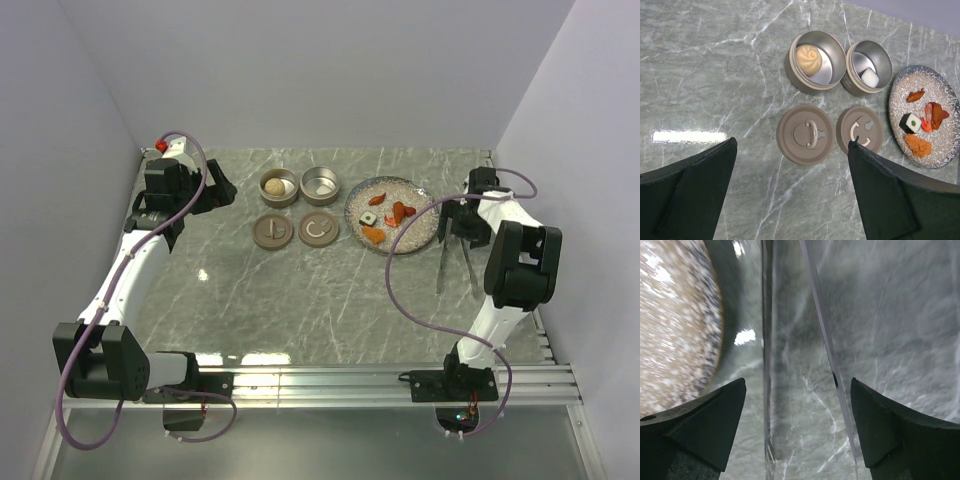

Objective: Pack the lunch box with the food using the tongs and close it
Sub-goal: Grab the clamp with the right arm

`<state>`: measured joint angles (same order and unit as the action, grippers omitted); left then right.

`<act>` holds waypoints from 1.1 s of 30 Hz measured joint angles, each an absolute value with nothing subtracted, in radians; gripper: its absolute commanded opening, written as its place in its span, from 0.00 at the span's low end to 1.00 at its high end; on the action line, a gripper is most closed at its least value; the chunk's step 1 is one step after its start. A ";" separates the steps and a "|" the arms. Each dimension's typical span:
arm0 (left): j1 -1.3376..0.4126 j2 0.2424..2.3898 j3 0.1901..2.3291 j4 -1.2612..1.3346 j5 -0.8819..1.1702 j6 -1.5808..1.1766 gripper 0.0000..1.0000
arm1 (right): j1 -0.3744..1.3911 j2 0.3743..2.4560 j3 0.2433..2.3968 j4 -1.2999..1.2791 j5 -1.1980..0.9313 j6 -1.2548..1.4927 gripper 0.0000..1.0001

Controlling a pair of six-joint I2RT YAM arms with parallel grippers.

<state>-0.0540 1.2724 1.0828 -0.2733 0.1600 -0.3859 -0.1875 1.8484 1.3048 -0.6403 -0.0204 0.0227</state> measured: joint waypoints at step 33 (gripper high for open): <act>-0.054 1.272 1.083 -0.274 0.160 -0.382 0.99 | -0.188 2.001 1.422 -0.669 0.011 -0.016 0.43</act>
<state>-0.0540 1.2724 1.0828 -0.2741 0.1604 -0.3820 -0.1879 2.0010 1.4220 -0.6693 0.0109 -0.0162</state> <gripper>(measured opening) 0.994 0.459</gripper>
